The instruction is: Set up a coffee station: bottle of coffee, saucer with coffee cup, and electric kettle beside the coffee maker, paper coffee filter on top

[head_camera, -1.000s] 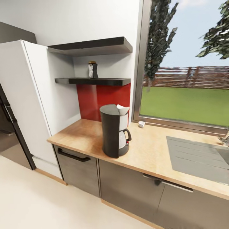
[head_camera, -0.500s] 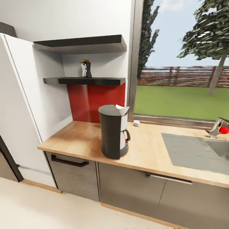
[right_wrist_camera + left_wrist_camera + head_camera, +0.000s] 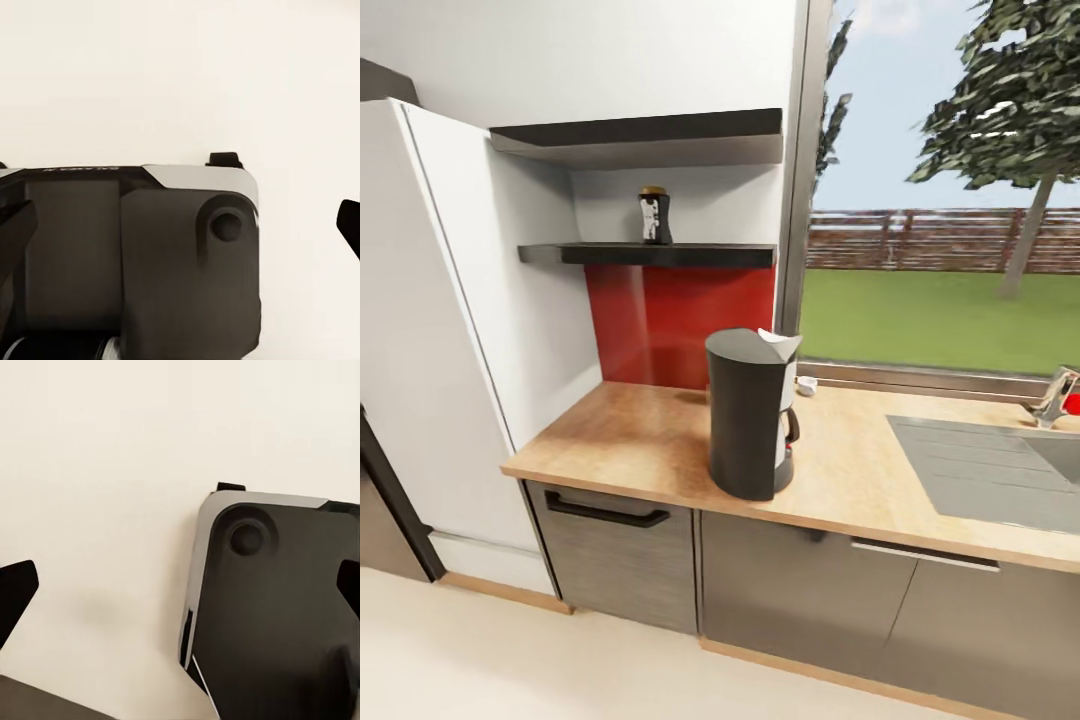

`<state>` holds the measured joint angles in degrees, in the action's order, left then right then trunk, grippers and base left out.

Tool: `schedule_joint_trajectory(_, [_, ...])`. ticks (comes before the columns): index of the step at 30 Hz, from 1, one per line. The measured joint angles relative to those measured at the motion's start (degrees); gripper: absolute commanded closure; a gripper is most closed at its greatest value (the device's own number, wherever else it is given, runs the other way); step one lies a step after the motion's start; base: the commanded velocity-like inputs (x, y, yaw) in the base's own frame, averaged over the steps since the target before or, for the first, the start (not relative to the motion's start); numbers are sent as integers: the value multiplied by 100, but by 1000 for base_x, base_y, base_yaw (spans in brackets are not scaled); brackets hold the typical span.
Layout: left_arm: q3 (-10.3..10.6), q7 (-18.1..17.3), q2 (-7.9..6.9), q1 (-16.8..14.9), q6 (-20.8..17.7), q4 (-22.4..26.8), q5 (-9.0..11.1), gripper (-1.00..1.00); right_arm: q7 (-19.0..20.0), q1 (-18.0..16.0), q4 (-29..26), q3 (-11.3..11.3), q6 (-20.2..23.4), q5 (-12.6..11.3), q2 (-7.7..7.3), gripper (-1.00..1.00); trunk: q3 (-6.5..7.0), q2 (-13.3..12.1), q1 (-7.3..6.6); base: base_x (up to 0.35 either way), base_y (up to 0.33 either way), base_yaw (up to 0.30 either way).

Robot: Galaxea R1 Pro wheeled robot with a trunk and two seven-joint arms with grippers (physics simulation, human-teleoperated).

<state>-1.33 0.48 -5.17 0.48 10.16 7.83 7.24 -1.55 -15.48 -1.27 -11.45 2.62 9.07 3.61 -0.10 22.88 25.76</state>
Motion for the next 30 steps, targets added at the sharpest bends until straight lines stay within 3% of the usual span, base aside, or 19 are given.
schedule_joint_trajectory(4, [-5,0,-9,0,-2,0,5,-100,156,6,5,-2,-3,1,-79,-100,0,0,0,0,337,0])
schedule_joint_trajectory(6, [-6,-1,-10,0,-4,0,12,-100,709,7,2,-2,-1,-4,-261,-100,0,0,0,0,338,0])
schedule_joint_trajectory(8, [-6,-1,-16,0,-3,0,22,-100,1004,8,-1,-2,-2,-6,-367,-100,0,0,0,0,338,0])
schedule_joint_trajectory(11, [-6,-1,-17,-1,-5,0,29,-100,1171,8,-1,5,-5,-5,-422,-100,0,0,0,0,338,0])
schedule_joint_trajectory(30, [-6,-2,-11,-8,-10,-2,24,-100,1199,8,-4,1,-11,-11,-401,-100,0,1,-1,63,333,0])
